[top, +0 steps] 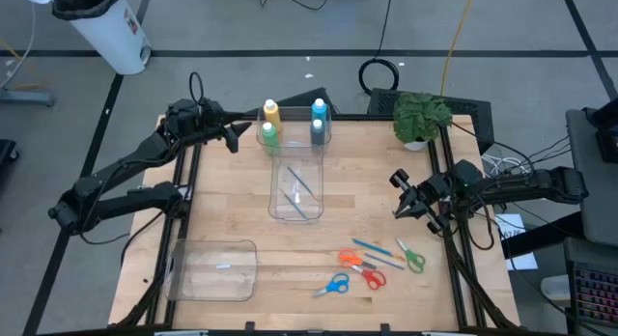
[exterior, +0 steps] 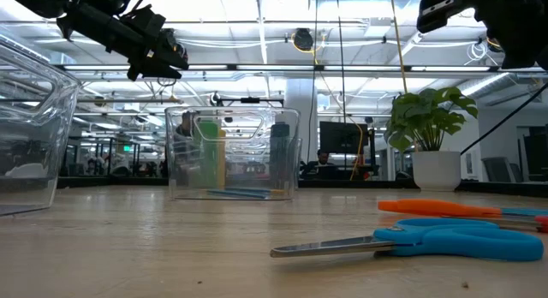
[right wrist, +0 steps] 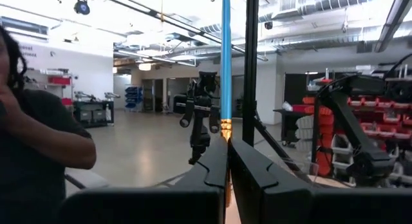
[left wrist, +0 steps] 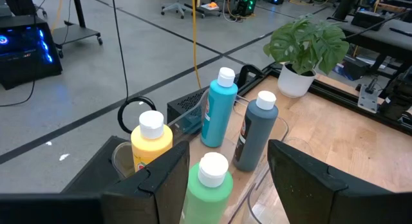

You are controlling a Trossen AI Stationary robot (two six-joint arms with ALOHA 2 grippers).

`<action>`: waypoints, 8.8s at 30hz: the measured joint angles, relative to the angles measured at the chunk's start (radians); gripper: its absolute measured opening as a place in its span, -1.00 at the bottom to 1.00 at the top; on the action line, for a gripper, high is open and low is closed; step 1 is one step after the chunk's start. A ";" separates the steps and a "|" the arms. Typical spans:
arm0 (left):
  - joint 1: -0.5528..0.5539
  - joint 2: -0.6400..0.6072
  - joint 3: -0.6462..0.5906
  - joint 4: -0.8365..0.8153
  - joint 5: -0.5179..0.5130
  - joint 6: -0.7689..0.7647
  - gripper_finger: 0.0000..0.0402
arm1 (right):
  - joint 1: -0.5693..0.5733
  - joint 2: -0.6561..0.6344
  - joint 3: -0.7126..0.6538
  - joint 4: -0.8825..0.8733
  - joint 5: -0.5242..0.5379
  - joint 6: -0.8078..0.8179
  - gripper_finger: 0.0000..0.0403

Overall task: Pick & Place Paint Supplies
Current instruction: Put the blue paintbrush into the middle transparent bin

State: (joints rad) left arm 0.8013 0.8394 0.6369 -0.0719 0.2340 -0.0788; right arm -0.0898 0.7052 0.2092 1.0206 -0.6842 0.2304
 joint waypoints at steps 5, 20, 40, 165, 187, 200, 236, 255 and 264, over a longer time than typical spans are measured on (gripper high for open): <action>0.000 0.000 0.000 0.000 0.000 0.000 0.06 | 0.000 0.000 0.000 -0.016 0.000 -0.034 -1.00; 0.000 0.000 0.000 0.000 0.000 0.000 0.07 | 0.040 0.055 0.000 -0.145 0.005 -0.007 -1.00; 0.000 0.000 0.000 0.000 0.000 0.000 0.06 | 0.388 0.341 0.003 0.165 0.228 -0.032 -1.00; 0.000 0.000 0.000 0.000 0.000 0.000 0.07 | 0.288 0.960 0.719 -0.561 1.227 -0.046 -0.45; 0.000 0.000 0.000 0.000 0.000 0.000 0.07 | 0.577 0.645 0.719 -1.237 1.019 -0.021 -0.44; 0.000 0.000 0.000 0.000 0.000 0.000 0.06 | 0.622 0.794 0.598 -1.289 0.911 0.177 -0.45; 0.000 0.000 0.000 0.000 0.000 0.000 0.07 | 0.454 0.930 0.571 -1.132 0.687 -0.044 -0.48; 0.000 0.000 0.000 0.000 0.000 0.000 0.07 | 0.452 0.931 0.570 -1.164 0.766 -0.071 -0.61; 0.000 0.000 0.000 0.000 0.000 0.000 0.06 | 0.451 0.931 0.570 -1.163 0.772 -0.071 -0.90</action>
State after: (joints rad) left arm 0.8017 0.8394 0.6365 -0.0719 0.2340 -0.0792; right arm 0.3607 1.6360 0.7788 -0.1426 0.0880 0.1596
